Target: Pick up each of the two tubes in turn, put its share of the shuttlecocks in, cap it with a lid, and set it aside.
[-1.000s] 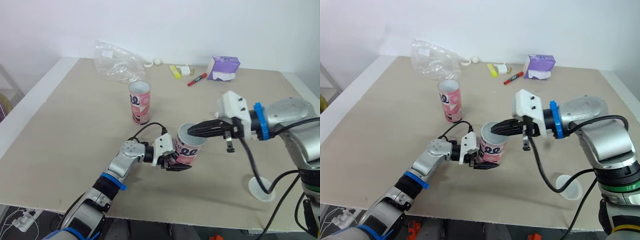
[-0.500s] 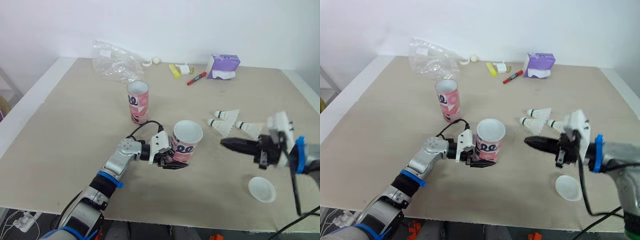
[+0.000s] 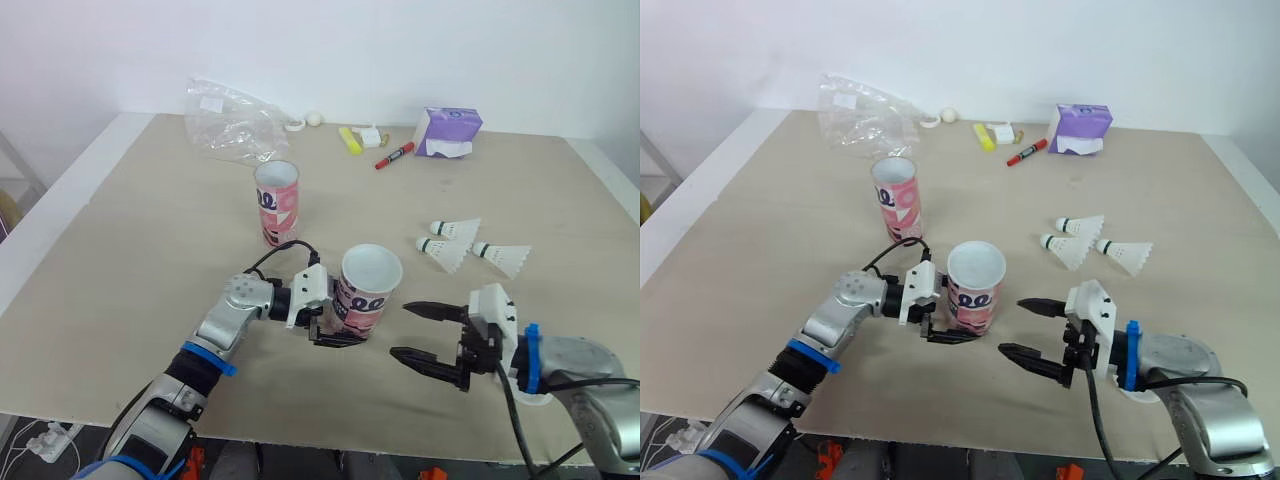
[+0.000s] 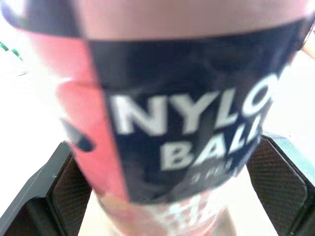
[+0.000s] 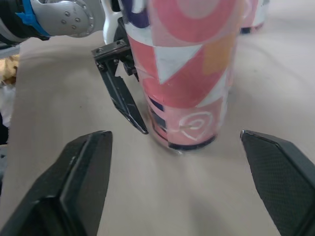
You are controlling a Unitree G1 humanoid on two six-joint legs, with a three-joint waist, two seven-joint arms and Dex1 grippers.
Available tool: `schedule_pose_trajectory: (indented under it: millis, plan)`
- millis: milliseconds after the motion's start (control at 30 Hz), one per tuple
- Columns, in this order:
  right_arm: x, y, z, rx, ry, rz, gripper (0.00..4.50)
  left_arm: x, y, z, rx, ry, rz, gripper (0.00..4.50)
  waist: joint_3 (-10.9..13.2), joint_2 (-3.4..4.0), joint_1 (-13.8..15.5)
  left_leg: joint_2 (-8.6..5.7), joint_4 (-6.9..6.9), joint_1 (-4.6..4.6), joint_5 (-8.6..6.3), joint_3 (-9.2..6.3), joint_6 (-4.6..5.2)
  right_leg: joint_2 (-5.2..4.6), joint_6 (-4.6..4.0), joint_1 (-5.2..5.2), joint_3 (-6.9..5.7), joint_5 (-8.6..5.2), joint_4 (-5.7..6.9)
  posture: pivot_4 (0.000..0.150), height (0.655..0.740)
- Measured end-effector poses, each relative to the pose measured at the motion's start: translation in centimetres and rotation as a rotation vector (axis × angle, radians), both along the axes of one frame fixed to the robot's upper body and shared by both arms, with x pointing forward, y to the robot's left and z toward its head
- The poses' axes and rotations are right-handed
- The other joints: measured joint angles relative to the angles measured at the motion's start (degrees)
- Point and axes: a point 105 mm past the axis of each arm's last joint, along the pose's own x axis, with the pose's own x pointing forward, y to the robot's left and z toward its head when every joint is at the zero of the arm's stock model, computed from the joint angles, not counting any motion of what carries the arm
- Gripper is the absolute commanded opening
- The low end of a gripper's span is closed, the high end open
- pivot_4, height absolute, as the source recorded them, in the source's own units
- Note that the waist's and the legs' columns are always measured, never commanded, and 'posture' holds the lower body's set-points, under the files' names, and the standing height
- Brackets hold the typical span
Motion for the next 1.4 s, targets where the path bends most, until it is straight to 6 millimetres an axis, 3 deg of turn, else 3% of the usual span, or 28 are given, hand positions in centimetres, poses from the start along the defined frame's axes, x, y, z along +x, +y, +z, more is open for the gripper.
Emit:
schedule_pose_trajectory:
  millis: [433,967,1400]
  plan:
    - [1.2,2.3,-2.3,0.049,-0.065,-0.022,4.41,-0.6,5.2,2.4,-0.022,-0.014,0.068,4.5,0.1,0.12,0.1,0.03,-0.01,0.0,0.0,-0.01,0.0,0.0,-0.03,0.02,-0.01,-0.02,0.0,0.15,0.74]
    - [2.8,3.7,-2.8,0.091,-0.101,-0.04,4.41,-2.0,6.5,2.2,-0.051,0.075,0.075,4.5,0.2,0.11,0.1,0.04,-0.01,0.02,0.0,-0.01,0.0,0.01,-0.06,0.03,-0.02,0.0,0.02,0.15,0.74]
    - [4.0,6.5,-2.6,0.116,-0.111,0.031,4.41,-2.1,6.5,2.0,-0.05,0.083,0.086,4.5,0.2,0.14,0.0,0.09,0.01,0.05,0.0,-0.01,0.0,0.06,-0.09,0.03,-0.03,0.03,0.05,0.15,0.74]
